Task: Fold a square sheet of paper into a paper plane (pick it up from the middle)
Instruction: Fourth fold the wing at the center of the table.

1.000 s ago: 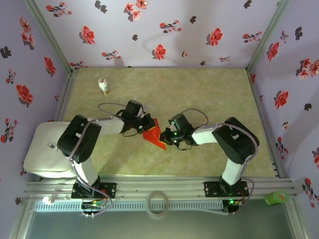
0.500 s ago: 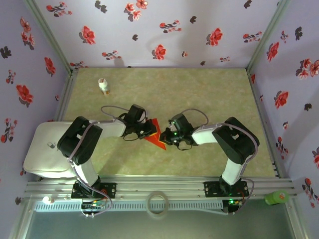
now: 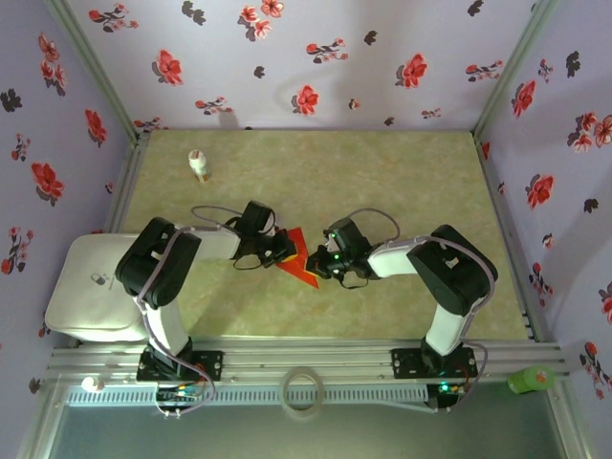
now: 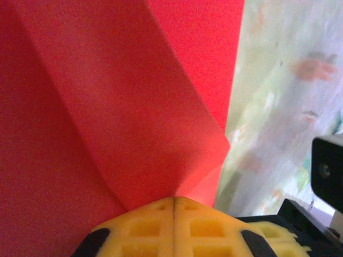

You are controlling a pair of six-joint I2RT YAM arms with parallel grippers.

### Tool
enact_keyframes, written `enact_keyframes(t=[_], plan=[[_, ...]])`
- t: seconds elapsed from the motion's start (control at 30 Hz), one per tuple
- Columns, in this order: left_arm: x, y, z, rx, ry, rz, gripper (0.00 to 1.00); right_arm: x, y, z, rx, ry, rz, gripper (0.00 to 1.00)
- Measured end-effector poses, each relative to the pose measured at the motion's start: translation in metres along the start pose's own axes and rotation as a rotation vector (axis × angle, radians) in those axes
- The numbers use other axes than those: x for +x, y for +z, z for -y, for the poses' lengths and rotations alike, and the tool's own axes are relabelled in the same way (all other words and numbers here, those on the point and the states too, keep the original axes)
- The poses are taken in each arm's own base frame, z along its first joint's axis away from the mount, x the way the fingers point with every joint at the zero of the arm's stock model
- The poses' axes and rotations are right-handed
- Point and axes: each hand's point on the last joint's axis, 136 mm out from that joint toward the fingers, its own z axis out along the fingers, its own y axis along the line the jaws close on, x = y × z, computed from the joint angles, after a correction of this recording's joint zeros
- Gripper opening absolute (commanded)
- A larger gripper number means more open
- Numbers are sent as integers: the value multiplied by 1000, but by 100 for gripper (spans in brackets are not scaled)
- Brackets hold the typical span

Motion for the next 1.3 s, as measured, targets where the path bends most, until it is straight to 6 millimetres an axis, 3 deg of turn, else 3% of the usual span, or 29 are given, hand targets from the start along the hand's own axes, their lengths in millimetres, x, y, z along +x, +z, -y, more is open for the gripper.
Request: enact_keyframes(t=[0.47,1.0,1.17,1.3], plan=[[-36,-8,-10,3,-55,-1,2,-1,0,0,3,-22,6,0],[-108,-35,-36,-101,-122,169,5,1,0,0,0,-43,-4,0],[-110,-40,-37,-140,-104,178,8,1,0,0,0,-42,-6,0],[-104,-53,-16,-124,-55,189,8,1,0,0,0,-43,-5,0]])
